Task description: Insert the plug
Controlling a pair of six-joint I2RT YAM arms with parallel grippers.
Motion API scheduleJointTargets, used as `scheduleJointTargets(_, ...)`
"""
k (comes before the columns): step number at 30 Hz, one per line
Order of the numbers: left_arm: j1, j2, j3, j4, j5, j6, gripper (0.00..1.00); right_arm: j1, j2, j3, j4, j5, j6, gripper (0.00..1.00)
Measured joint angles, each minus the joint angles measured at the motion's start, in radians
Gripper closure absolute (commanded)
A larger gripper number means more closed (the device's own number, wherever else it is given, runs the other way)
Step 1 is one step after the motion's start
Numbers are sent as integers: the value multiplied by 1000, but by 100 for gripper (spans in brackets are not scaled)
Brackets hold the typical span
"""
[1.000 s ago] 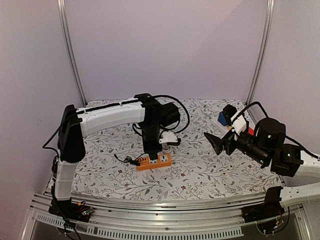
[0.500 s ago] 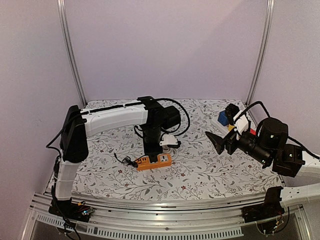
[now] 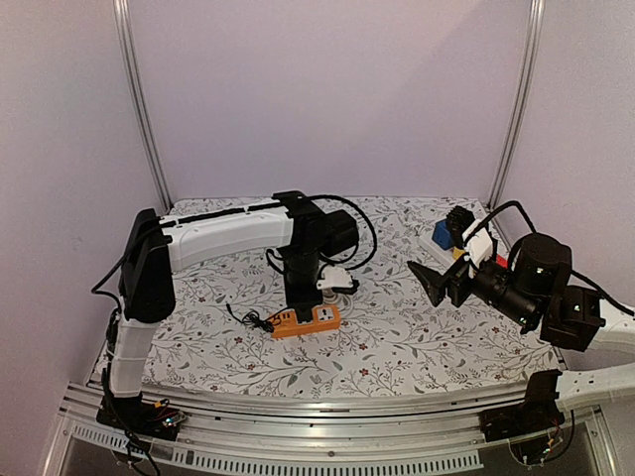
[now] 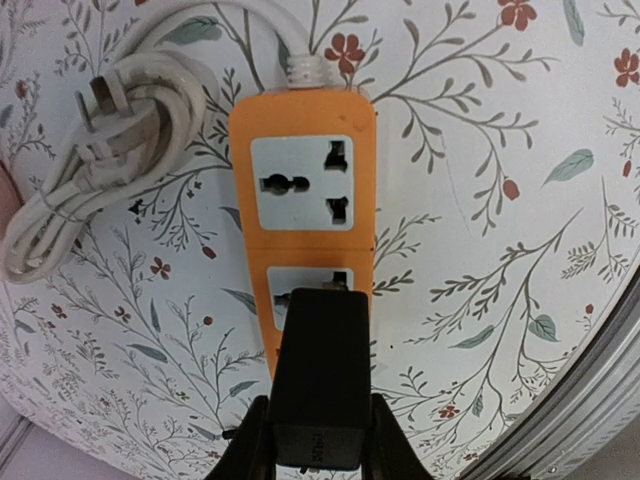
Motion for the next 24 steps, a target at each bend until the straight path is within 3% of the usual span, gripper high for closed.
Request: scheduleJointTargets(24,-4,0,-31,1,-3,-1,100,-2,-1,0,-1,-15,-5,1)
